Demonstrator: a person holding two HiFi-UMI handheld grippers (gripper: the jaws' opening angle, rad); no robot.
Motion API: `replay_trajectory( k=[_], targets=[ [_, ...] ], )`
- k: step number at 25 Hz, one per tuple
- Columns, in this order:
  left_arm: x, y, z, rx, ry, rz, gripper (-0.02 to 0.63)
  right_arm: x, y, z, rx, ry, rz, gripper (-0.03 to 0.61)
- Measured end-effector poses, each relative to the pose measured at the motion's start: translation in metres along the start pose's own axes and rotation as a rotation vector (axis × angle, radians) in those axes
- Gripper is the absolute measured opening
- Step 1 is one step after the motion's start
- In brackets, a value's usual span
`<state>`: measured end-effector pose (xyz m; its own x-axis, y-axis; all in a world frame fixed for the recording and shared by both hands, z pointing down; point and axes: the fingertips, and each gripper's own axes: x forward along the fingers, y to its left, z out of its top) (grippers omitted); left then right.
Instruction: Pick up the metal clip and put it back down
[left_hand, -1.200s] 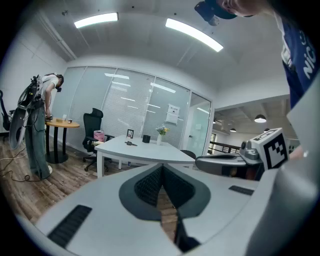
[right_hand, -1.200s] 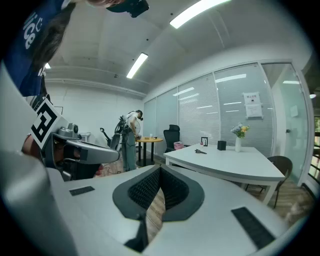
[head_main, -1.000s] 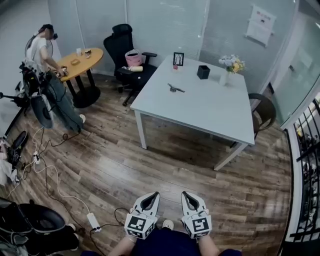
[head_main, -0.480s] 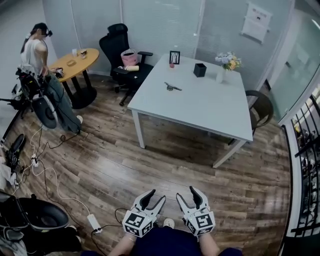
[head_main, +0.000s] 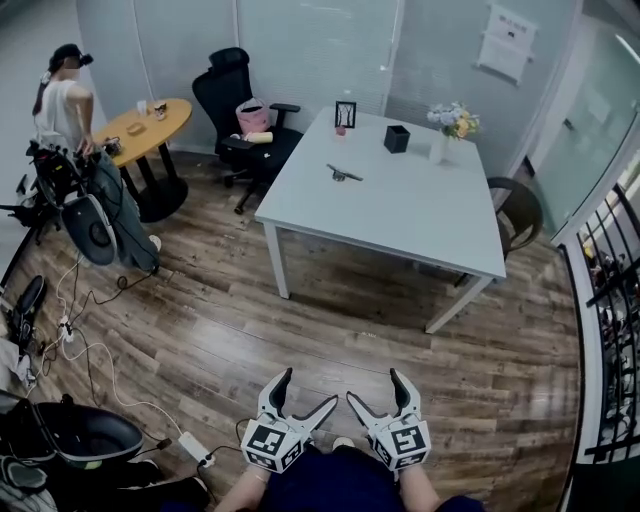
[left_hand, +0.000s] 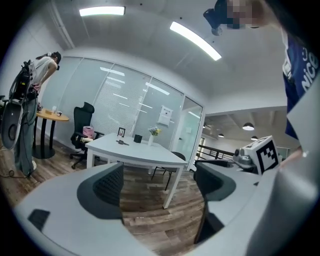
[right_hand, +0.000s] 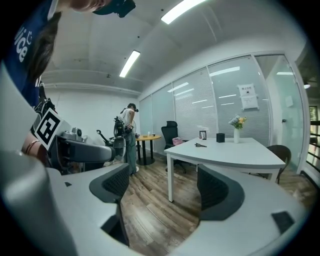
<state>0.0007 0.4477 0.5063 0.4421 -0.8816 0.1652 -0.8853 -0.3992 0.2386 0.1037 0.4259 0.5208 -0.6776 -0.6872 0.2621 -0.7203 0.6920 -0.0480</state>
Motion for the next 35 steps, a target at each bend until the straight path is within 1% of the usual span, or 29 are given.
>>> replay_trajectory(
  k=[7,11,15,20,25,29,32,35],
  targets=[
    [0.0,0.019,0.002,0.004,0.021,-0.014,0.44,0.015,0.009,-0.004,0.012,0.014,-0.034,0.454],
    [0.003,0.029,0.001,0.011,0.033,-0.006,0.451,0.027,0.009,-0.004,0.01,0.023,-0.022,0.466],
    [0.018,0.039,0.002,0.012,0.044,0.0,0.452,0.045,-0.001,-0.001,0.016,0.019,-0.012,0.468],
    [0.053,0.057,0.007,0.003,0.057,0.039,0.453,0.081,-0.031,-0.002,0.015,0.036,0.042,0.467],
    [0.107,0.076,0.019,-0.013,0.068,0.078,0.453,0.124,-0.076,0.015,-0.012,0.039,0.083,0.457],
    [0.149,0.094,0.035,-0.007,0.055,0.129,0.453,0.16,-0.114,0.035,-0.034,0.025,0.117,0.46],
    [0.18,0.098,0.043,-0.008,0.041,0.156,0.453,0.177,-0.146,0.044,-0.06,0.019,0.128,0.463],
    [0.203,0.102,0.049,-0.013,0.03,0.177,0.453,0.191,-0.17,0.049,-0.063,0.025,0.14,0.465]
  ],
)
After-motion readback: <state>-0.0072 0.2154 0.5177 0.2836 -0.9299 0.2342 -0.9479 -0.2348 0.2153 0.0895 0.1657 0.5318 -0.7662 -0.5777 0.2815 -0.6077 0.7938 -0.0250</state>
